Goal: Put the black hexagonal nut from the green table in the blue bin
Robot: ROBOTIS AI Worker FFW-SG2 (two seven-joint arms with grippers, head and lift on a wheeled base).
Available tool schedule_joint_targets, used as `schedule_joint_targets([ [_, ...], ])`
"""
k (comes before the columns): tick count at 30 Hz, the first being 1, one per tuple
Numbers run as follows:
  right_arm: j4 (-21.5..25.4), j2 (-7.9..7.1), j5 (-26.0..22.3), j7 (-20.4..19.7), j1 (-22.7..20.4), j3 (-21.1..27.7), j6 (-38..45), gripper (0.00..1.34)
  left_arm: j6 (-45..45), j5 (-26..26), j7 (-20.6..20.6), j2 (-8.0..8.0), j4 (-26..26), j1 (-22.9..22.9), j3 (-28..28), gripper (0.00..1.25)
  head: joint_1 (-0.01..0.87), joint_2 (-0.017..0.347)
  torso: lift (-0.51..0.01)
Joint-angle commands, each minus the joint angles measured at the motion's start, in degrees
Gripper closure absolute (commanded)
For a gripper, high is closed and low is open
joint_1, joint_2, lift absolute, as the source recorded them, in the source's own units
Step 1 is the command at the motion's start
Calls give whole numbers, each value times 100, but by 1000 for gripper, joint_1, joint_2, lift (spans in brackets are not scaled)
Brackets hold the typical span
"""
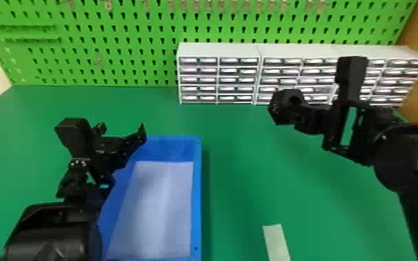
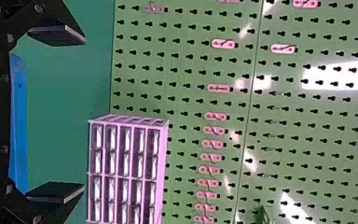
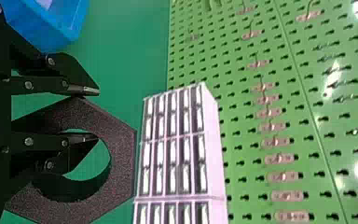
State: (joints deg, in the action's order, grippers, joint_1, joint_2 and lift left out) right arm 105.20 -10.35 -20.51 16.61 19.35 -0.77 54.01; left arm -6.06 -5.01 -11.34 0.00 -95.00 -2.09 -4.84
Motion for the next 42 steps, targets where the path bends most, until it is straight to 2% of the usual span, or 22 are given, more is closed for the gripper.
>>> schedule_joint_targets([
  [1,9,-19,-146,9,61,-195,-110,915,0,0,0,-15,7,-2,1,171,686,51,-97],
  [9,9,-2,-234,211,148,-494,-171,915,0,9,0,-15,34,-28,9,171,686,51,-97],
  [26,-26,200,-243,712,263,-942,-171,915,0,0,0,-15,60,-37,36,171,686,51,-97],
  [42,-360,148,-797,826,474,-1689,-171,915,0,0,0,-15,60,-46,36,171,686,51,-97],
])
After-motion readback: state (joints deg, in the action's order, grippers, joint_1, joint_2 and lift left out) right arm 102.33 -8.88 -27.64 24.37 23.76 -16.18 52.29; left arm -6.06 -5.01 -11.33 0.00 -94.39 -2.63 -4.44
